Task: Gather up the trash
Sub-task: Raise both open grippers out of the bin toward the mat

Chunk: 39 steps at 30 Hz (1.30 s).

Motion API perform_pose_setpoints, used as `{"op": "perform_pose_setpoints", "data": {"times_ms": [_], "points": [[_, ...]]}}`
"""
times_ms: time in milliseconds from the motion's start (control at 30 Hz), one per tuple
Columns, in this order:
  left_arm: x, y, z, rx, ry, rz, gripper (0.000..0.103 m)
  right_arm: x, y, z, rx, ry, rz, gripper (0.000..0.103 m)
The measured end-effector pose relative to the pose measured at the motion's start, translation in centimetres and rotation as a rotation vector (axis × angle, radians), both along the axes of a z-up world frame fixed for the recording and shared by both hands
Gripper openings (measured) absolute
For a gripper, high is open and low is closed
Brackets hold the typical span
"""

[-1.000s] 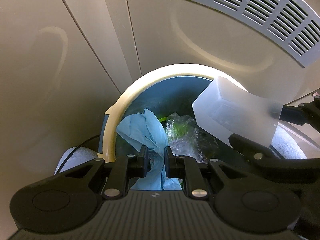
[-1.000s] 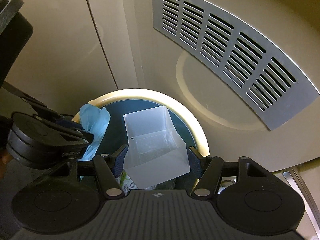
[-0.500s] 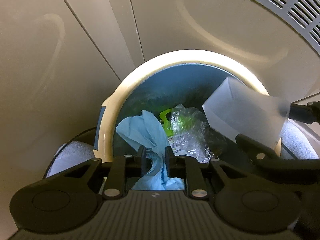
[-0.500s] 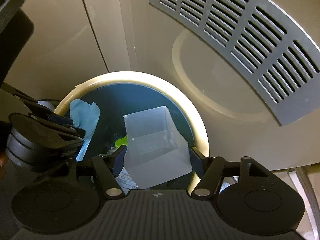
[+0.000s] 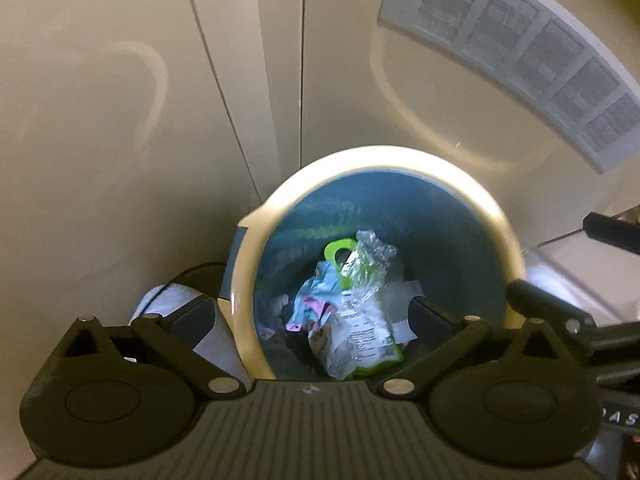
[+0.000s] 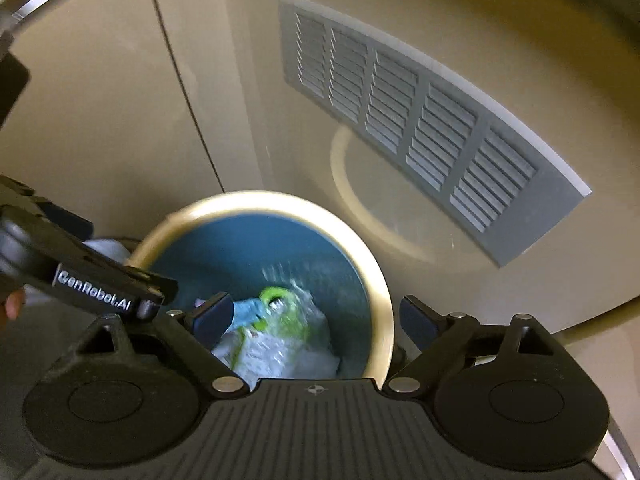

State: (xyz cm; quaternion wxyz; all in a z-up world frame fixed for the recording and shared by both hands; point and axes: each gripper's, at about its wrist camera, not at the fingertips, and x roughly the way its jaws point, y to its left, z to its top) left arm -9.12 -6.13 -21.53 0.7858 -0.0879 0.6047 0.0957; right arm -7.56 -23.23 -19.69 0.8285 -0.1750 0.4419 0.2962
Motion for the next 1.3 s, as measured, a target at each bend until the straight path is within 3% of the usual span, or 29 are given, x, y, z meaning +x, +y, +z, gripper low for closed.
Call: {"op": "perform_pose_setpoints", "data": {"times_ms": [200,400,733,1300], "points": [[-2.4,1.0,4.1,-0.054,-0.087,0.056,0.103,-2.9,-1.4,3.9,0.086,-0.115,0.044,0.093],[-5.1,-0.1,7.7,-0.023,-0.173,0.066,0.103,-5.1,-2.3,6.5,0.108,-0.224,0.100,0.094],[-6.1,-0.9,9.3,-0.014,-0.223,0.045,0.103,-6.6,-2.9,8.4,0.101,-0.282,0.159,0.094],[-6.6,-0.9,10.4,-0.010,-0.258,0.053,0.103,-7.7,-3.8,9.4,0.120,-0.289,0.126,0.094]]}}
